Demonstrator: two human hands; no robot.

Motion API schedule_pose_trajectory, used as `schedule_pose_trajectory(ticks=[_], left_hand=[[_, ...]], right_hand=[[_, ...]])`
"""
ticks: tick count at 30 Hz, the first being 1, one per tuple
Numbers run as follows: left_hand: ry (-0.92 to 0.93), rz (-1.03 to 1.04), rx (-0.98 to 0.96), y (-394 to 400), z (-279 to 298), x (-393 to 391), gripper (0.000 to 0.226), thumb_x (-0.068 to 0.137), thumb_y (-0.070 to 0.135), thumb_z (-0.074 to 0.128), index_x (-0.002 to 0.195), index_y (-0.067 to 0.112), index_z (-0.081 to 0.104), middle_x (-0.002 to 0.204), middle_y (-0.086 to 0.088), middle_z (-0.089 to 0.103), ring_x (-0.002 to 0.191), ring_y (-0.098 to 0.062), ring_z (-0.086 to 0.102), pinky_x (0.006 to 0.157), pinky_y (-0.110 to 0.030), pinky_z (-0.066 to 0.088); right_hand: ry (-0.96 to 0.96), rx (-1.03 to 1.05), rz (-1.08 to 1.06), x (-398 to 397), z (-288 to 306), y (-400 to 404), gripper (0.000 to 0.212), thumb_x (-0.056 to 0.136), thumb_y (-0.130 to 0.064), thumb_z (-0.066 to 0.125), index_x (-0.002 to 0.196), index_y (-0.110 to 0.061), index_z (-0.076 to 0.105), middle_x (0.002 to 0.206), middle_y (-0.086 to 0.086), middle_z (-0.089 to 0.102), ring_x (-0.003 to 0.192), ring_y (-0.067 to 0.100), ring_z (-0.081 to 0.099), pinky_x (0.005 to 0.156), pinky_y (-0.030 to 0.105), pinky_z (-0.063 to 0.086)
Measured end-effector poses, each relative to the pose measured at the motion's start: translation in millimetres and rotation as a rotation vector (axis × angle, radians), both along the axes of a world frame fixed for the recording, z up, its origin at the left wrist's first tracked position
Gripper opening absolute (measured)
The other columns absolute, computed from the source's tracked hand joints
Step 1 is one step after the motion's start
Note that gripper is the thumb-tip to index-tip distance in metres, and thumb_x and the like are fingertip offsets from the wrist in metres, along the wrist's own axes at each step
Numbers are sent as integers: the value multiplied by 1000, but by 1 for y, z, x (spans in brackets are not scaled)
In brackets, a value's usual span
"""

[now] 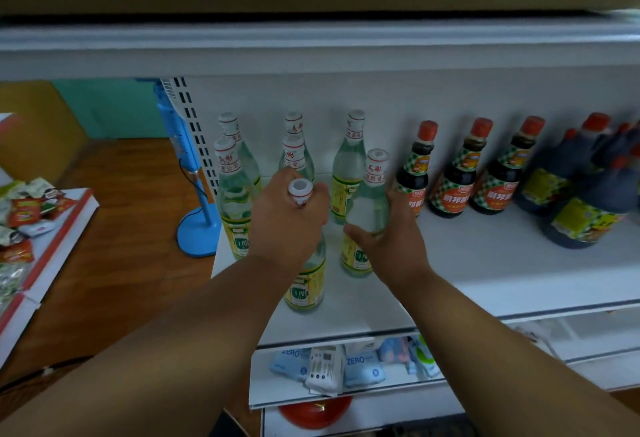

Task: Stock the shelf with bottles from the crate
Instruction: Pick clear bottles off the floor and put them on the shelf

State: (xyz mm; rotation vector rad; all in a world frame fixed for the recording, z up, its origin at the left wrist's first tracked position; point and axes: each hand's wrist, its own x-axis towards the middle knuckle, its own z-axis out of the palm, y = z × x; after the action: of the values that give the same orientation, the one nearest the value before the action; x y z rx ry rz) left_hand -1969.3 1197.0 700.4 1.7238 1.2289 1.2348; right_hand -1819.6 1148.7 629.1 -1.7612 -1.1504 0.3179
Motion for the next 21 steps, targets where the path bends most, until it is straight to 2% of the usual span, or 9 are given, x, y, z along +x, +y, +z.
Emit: schedule_pose_trajectory(ticks=[2, 3, 4, 6, 10, 15, 18, 21], left_hand=[[-3, -10, -4, 3, 1, 2, 21, 86, 21, 61, 77, 5, 53, 60, -6, 67, 55, -14, 62, 53, -25, 46], [-4, -20, -8, 5, 2, 3, 21, 86, 21, 61, 77, 5, 52, 59, -6, 67, 54, -13, 62, 53, -26, 47], [0, -30, -10, 5, 2, 3, 21, 86, 21, 61, 76, 5, 52, 59, -6, 67, 53, -12, 61, 53, -27, 48], [5, -45, -4, 4, 1, 2, 21, 86, 20, 61, 75, 5, 51, 58, -5, 67, 55, -11, 62, 54, -26, 49], [-15, -61, 0, 2, 1, -1, 22, 87, 18, 63, 75, 3, 52, 58, -5, 68, 57, -10, 65, 58, -23, 50], [2, -79, -14, 1, 5, -1, 22, 88, 18, 63, 81, -1, 54, 61, -8, 69, 53, -2, 62, 52, -15, 47], [6, -69, -11, -1, 6, 0, 23, 89, 18, 62, 82, -3, 54, 63, -10, 69, 51, 0, 62, 49, -13, 45], [14, -51, -8, -1, 6, 1, 22, 88, 17, 62, 81, -3, 54, 63, -10, 68, 52, 1, 62, 49, -12, 44]], right_hand=[[43, 16, 54, 4, 1, 7, 70, 77, -25, 81, 136, -28, 42, 120, -22, 51, 98, -14, 49, 83, 8, 41], [74, 17, 76, 5, 1, 10, 69, 78, -24, 79, 136, -29, 42, 120, -23, 53, 99, -16, 52, 86, 9, 43], [110, 14, 83, 6, -1, 12, 70, 78, -26, 79, 137, -28, 41, 122, -20, 55, 104, -13, 54, 91, 16, 47], [158, -12, 53, 3, -11, 12, 76, 74, -31, 82, 136, -25, 38, 125, -12, 58, 111, 4, 59, 92, 29, 49], [140, -74, -87, -12, -30, 10, 68, 69, -30, 86, 122, -22, 42, 120, -1, 57, 109, 18, 58, 85, 26, 43], [138, -92, -109, -9, -38, 21, 61, 72, -27, 84, 121, -19, 48, 115, -2, 59, 107, 20, 59, 81, 24, 39], [125, -110, -88, -5, -40, 29, 73, 70, -29, 83, 133, -22, 45, 124, -3, 61, 113, 18, 59, 89, 28, 46], [127, -110, -76, -5, -44, 34, 93, 68, -36, 80, 146, -28, 30, 131, -2, 57, 120, 18, 57, 99, 42, 49]])
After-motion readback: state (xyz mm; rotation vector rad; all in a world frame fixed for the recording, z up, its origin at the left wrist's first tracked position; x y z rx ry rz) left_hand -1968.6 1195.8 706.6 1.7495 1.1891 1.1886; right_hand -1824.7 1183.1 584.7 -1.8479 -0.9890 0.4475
